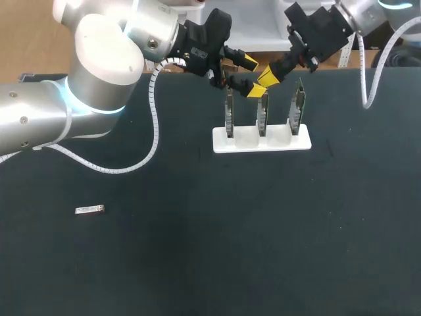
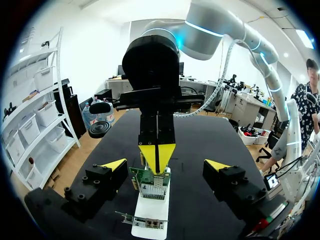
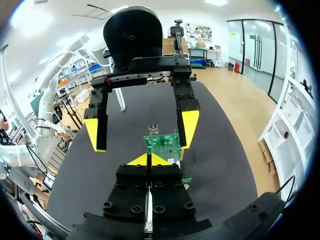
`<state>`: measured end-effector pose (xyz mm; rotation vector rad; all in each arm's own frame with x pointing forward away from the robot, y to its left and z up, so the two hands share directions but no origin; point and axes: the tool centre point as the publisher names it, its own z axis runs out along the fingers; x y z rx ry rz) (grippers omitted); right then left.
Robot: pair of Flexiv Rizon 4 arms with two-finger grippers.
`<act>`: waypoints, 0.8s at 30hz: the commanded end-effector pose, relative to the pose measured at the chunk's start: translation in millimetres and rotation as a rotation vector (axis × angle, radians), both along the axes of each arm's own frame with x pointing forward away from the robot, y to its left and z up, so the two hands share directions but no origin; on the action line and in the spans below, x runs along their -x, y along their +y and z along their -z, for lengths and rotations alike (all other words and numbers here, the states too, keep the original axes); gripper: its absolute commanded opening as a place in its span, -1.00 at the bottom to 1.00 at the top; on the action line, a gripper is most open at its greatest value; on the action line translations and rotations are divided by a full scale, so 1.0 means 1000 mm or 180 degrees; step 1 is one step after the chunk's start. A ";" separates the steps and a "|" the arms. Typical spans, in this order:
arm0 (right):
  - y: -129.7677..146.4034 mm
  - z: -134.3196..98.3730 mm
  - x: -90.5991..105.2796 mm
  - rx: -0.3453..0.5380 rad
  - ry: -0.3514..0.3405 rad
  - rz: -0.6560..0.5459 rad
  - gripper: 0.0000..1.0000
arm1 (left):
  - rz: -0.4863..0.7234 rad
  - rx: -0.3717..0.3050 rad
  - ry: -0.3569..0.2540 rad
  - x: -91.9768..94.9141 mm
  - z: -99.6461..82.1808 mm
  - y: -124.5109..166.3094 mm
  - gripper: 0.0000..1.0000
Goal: Pick up the optical module with the left hand, and insert it into the network port with the right hand.
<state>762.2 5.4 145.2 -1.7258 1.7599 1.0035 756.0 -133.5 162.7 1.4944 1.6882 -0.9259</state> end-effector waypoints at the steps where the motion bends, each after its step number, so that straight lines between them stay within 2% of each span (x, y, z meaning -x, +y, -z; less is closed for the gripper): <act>1: 0.000 0.007 0.001 0.0017 0.0000 0.0001 -1.00 | -0.0006 0.0004 -0.0008 0.001 0.001 0.000 1.00; 17: -0.001 0.011 0.001 0.0046 0.0028 -0.0020 -1.00 | -0.0006 0.0004 -0.0008 0.001 0.001 0.000 1.00; 24: 0.000 0.000 0.004 -0.0007 -0.0040 -0.0034 -1.00 | -0.0006 0.0004 -0.0008 0.001 0.001 0.000 1.00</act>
